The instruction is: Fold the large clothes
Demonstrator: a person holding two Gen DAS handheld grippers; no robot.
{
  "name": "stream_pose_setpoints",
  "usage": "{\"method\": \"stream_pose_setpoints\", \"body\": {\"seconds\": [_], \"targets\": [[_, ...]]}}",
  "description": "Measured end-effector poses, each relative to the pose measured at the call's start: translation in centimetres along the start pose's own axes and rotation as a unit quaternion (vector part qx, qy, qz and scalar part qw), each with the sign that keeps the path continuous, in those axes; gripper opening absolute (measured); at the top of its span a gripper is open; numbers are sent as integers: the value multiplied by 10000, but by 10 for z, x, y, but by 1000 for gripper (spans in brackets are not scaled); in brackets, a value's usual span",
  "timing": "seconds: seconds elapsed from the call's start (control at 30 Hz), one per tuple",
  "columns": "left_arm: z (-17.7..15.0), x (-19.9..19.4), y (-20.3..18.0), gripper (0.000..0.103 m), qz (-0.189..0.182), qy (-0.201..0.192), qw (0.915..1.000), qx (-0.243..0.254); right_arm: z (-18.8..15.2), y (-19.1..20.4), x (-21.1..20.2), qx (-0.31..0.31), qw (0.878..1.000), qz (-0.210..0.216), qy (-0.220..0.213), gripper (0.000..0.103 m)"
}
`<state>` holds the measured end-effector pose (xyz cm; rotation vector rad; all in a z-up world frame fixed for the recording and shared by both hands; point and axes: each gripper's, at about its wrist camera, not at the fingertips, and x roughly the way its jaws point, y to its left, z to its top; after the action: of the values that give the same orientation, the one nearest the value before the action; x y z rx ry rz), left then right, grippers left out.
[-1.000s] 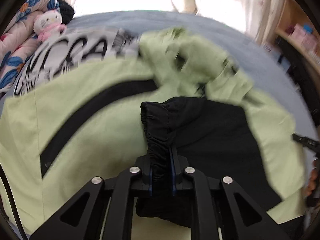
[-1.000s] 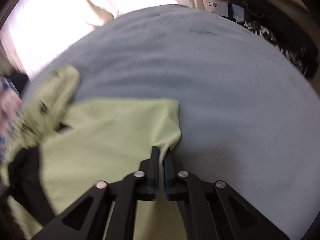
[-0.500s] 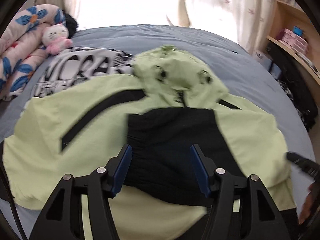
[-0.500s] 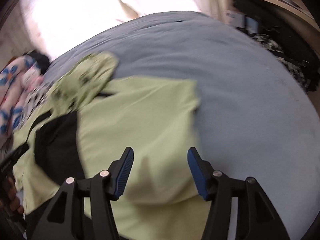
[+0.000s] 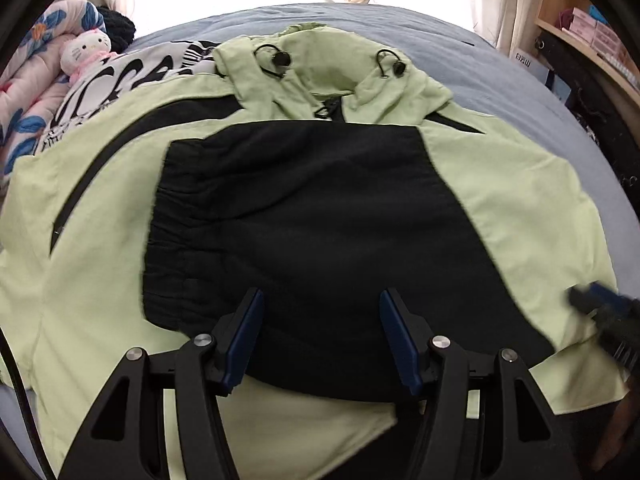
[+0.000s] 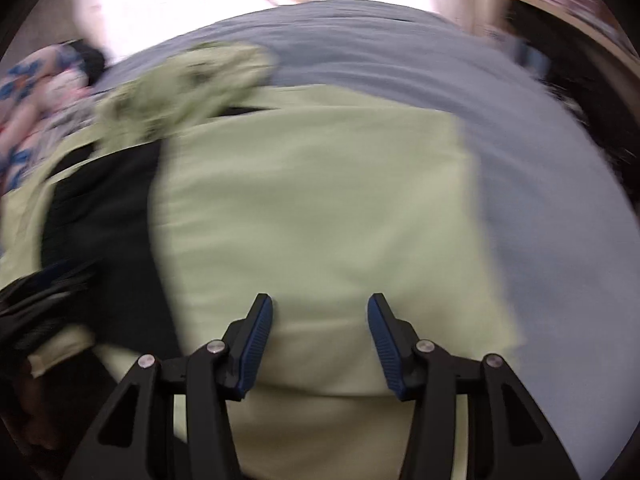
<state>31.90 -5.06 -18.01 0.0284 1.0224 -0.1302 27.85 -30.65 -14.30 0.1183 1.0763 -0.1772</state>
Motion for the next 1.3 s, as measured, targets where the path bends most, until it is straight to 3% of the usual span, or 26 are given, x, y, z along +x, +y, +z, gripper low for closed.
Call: {"method": "stream_pose_setpoints", "body": {"seconds": [0.03,0.17,0.37,0.7,0.9,1.13,1.3], "targets": [[0,0,2,59,-53,13,10000,-8,-1,-14,-1,133,9999,45,-13,33],[-2,-1,3,59,-83,8,10000,42,-8,-35,-6,183,9996,-202,-26,30],[-3,-1,2,59,29,7,9999,125,-17,-23,-3,-34,9980,-620,70,35],[-4,-5,0,65,-118,48,9998,123,-21,-25,-4,-48,9991,-413,43,47],[-6,-10,-5,68,-457,98,9989,59,-22,-26,-5,98,9994,-334,10,49],[-9,-23,-12,68,-465,10,9988,135,-24,-23,-5,192,9993,-304,-122,59],[-12,-53,-25,68,-452,-320,9972,506,-23,-22,-6,399,9989,-206,136,66]]}}
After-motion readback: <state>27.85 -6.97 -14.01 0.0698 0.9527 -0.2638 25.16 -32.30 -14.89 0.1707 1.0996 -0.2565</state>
